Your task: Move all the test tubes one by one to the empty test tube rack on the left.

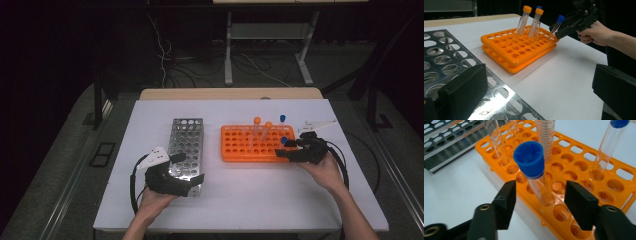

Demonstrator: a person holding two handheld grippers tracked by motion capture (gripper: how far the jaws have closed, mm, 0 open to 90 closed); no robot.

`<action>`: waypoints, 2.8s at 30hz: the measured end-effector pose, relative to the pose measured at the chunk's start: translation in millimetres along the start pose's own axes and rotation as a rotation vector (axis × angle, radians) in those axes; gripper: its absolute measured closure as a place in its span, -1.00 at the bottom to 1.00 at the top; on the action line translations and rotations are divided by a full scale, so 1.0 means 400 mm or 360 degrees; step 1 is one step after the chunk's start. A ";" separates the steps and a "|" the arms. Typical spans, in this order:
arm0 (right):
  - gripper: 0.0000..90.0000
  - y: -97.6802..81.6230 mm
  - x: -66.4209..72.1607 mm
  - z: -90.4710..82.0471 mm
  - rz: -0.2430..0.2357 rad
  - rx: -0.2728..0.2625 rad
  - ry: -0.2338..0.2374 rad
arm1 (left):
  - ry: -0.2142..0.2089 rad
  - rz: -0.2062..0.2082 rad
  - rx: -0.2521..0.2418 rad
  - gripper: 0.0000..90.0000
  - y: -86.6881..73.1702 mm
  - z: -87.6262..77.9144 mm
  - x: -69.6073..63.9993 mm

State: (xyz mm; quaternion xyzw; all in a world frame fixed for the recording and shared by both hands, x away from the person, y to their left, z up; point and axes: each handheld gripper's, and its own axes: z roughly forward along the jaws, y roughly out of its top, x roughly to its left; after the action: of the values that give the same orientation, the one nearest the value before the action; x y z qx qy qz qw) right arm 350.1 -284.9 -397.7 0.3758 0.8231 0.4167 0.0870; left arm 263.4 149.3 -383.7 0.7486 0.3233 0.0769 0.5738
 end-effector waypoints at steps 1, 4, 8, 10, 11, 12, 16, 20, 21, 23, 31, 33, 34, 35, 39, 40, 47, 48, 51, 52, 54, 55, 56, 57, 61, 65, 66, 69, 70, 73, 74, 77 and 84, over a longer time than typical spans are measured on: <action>0.06 0.000 0.000 0.002 -0.0007 -0.0003 0.0000 | 0.0000 0.0000 0.0000 -1.00 0.000 0.000 0.000; 0.29 0.001 0.001 0.006 -0.0022 -0.0013 -0.0006 | 0.0001 -0.0001 0.0001 -1.00 0.000 0.000 0.000; 0.60 0.001 0.003 0.013 -0.0054 -0.0003 -0.0045 | 0.0001 -0.0001 0.0002 -1.00 0.000 0.000 0.000; 0.67 0.001 0.007 0.014 -0.0091 -0.0004 -0.0088 | 0.0001 0.0001 0.0007 -1.00 0.000 0.001 0.000; 0.67 0.001 0.007 0.014 -0.0091 -0.0004 -0.0088 | 0.0001 0.0002 0.0009 -1.00 0.000 0.001 0.000; 0.68 0.004 0.008 0.011 -0.0103 -0.0011 -0.0093 | -0.0001 0.0004 0.0016 -1.00 0.000 0.002 -0.001; 0.68 0.011 0.013 0.001 -0.0128 -0.0024 -0.0111 | -0.0004 0.0003 0.0031 -1.00 0.001 0.005 -0.003; 0.68 0.031 0.019 -0.018 -0.0153 -0.0045 -0.0126 | -0.0014 0.0006 0.0056 -1.00 0.007 0.008 -0.004; 0.68 0.037 0.022 -0.022 -0.0157 -0.0046 -0.0130 | -0.0016 0.0005 0.0065 -1.00 0.008 0.009 -0.004; 0.68 0.049 0.026 -0.031 -0.0169 -0.0047 -0.0133 | -0.0018 0.0005 0.0072 -1.00 0.008 0.009 -0.004; 0.68 0.096 0.055 -0.058 -0.0217 -0.0051 -0.0087 | -0.0045 0.0014 0.0084 -1.00 0.028 0.007 -0.002; 0.68 0.108 0.067 -0.064 -0.0238 -0.0044 -0.0072 | -0.0062 0.0014 0.0093 -1.00 0.033 0.010 -0.001; 0.68 0.114 0.073 -0.067 -0.0249 -0.0040 -0.0067 | -0.0066 0.0013 0.0093 -1.00 0.035 0.010 -0.001; 0.68 0.114 0.073 -0.067 -0.0249 -0.0040 -0.0067 | -0.0066 0.0013 0.0093 -1.00 0.035 0.010 -0.001; 0.68 0.137 0.096 -0.080 -0.0272 -0.0030 -0.0022 | -0.0071 0.0032 0.0125 -1.00 0.043 0.012 0.000; 0.68 0.148 0.108 -0.086 -0.0281 -0.0027 0.0003 | -0.0072 0.0038 0.0136 -1.00 0.046 0.013 0.000; 0.68 0.171 0.145 -0.087 -0.0327 0.0014 0.0078 | -0.0086 0.0080 0.0174 -1.00 0.079 0.019 -0.006; 0.69 0.174 0.151 -0.087 -0.0332 0.0017 0.0090 | -0.0088 0.0096 0.0183 -1.00 0.084 0.020 -0.006; 0.68 0.186 0.174 -0.085 -0.0346 0.0032 0.0154 | -0.0100 0.0123 0.0198 -1.00 0.105 0.026 -0.012; 0.68 0.189 0.180 -0.084 -0.0355 0.0036 0.0168 | -0.0100 0.0123 0.0198 -1.00 0.105 0.026 -0.012; 0.68 0.194 0.193 -0.083 -0.0369 0.0050 0.0196 | -0.0113 0.0143 0.0218 -1.00 0.119 0.033 -0.019; 0.68 0.194 0.193 -0.083 -0.0369 0.0050 0.0196 | -0.0113 0.0143 0.0218 -1.00 0.119 0.033 -0.019; 0.69 0.199 0.205 -0.080 -0.0390 0.0058 0.0216 | -0.0115 0.0154 0.0228 -1.00 0.123 0.035 -0.020; 0.69 0.201 0.211 -0.078 -0.0402 0.0062 0.0228 | -0.0121 0.0160 0.0237 -1.00 0.128 0.037 -0.022; 0.68 0.210 0.234 -0.068 -0.0438 0.0082 0.0269 | -0.0144 0.0194 0.0265 -1.00 0.150 0.049 -0.028; 0.68 0.218 0.254 -0.055 -0.0469 0.0103 0.0307 | -0.0157 0.0218 0.0287 -1.00 0.170 0.059 -0.032; 0.68 0.219 0.259 -0.051 -0.0475 0.0107 0.0315 | -0.0157 0.0218 0.0287 -0.99 0.170 0.059 -0.032; 0.68 0.223 0.274 -0.038 -0.0497 0.0126 0.0340 | -0.0166 0.0238 0.0308 -0.98 0.185 0.066 -0.034; 0.68 0.225 0.278 -0.034 -0.0504 0.0136 0.0347 | -0.0167 0.0245 0.0317 -0.97 0.190 0.067 -0.034; 0.68 0.227 0.292 -0.020 -0.0520 0.0151 0.0369 | -0.0180 0.0284 0.0345 -0.95 0.212 0.073 -0.038; 0.68 0.228 0.296 -0.016 -0.0524 0.0159 0.0376 | -0.0180 0.0284 0.0345 -0.93 0.212 0.073 -0.038; 0.68 0.228 0.307 -0.001 -0.0543 0.0180 0.0395 | -0.0191 0.0312 0.0367 -0.89 0.232 0.076 -0.040; 0.68 0.227 0.330 0.031 -0.0586 0.0219 0.0437 | -0.0237 0.0375 0.0444 -0.71 0.270 0.088 -0.048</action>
State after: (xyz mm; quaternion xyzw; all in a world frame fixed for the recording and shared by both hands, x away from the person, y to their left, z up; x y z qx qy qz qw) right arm 312.8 -152.5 -314.9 0.1643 0.9083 0.3840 0.0231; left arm 308.4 95.5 -292.2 0.8571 0.1975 0.0425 0.4738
